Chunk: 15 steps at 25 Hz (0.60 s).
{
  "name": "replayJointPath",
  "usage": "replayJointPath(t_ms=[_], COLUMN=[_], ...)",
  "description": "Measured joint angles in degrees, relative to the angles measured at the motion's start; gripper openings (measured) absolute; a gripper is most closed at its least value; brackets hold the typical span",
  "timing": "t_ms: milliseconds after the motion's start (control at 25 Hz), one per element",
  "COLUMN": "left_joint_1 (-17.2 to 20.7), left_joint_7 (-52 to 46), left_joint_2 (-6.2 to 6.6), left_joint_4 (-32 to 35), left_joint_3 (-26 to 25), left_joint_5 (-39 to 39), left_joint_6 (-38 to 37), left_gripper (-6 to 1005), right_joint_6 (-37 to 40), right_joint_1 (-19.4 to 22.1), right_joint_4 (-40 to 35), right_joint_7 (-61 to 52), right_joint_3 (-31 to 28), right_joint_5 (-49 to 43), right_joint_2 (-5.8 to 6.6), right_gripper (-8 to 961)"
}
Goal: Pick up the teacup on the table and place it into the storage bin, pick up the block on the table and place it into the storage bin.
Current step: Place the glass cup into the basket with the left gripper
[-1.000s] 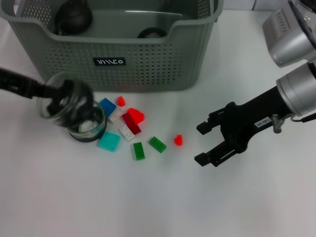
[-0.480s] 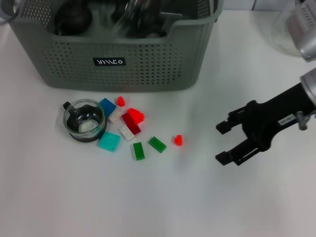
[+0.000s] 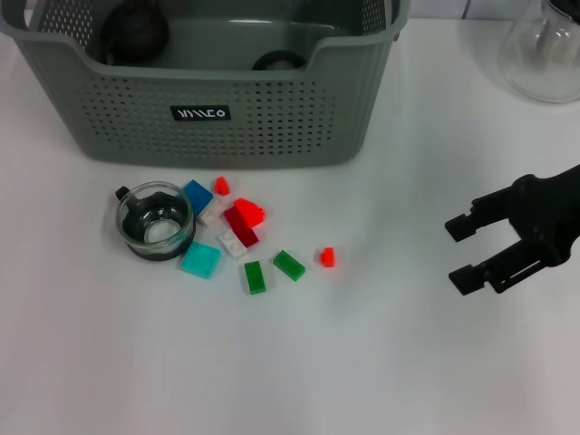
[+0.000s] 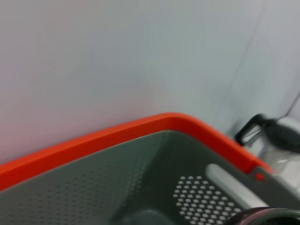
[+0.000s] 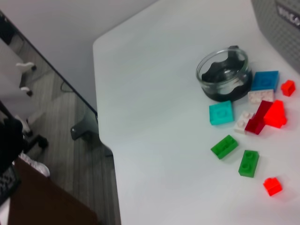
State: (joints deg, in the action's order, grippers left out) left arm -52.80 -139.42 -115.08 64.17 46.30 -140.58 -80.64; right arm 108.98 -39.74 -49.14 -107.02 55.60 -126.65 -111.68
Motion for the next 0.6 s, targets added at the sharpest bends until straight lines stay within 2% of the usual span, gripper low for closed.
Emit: replayJointPath(t_ms=[240, 400, 600], left_joint_1=[-7.00, -11.97, -14.63], left_joint_7=[-3.95, -5.52, -7.53], left_joint_2=[0.17, -0.21, -0.69], left_joint_4=[-9.03, -16.34, -22.14], left_joint_3=[4.20, 4.57, 6.22], left_joint_5=[-11.66, -18.86, -22.85], left_joint_6=[6.54, 11.16, 17.00], left_gripper=[47, 46, 46], right_joint_6=[0.51, 0.14, -0.44], right_joint_1=[-0.84, -1.42, -1.55], right_joint_4=[0.00, 0.01, 0.11], right_joint_7=[-2.39, -2.49, -2.24], right_joint_3=[-0.54, -0.56, -0.28], right_joint_5=[-0.07, -1.45, -1.97], right_joint_2=[0.33, -0.24, -0.66], right_gripper=[923, 923, 923])
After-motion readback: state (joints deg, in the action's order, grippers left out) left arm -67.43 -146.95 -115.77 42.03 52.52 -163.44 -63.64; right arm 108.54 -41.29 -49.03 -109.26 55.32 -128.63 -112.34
